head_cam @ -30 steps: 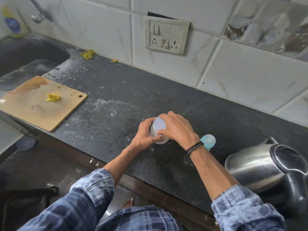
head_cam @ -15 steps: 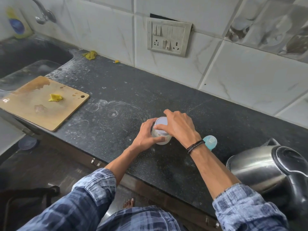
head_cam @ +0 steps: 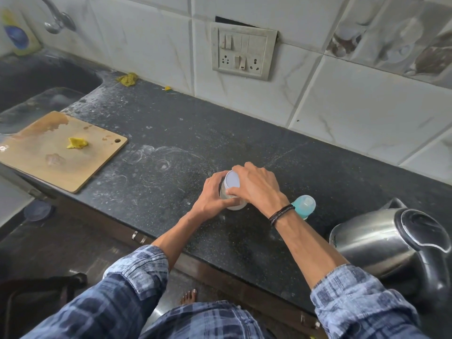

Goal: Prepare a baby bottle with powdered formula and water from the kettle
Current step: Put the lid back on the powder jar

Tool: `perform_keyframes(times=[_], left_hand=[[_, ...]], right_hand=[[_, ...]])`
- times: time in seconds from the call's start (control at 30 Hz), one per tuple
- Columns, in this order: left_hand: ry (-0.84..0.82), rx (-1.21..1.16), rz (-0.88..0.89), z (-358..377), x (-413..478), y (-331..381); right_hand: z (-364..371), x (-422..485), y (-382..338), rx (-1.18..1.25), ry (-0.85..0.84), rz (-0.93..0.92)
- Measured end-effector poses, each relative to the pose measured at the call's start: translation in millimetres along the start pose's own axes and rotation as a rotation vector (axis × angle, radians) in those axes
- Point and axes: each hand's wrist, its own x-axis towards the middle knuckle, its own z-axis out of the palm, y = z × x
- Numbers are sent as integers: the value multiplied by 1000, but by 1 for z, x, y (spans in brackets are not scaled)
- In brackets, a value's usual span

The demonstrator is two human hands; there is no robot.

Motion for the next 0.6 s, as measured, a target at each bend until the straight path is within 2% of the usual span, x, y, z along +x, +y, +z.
perform_keyframes(times=[0.1, 0.27, 0.4, 0.6], left_hand=[[-5, 10, -4, 0, 1, 1], [2, 9, 8, -1, 0, 0], [-3, 5, 11, 0, 1, 0], [-16, 17, 28, -3, 3, 2]], right_hand=[[0, 0, 0, -28, 30, 49], [2, 2, -2, -17, -29, -10], [1, 4, 0, -13, 11, 26], [3, 9, 8, 37, -68, 6]])
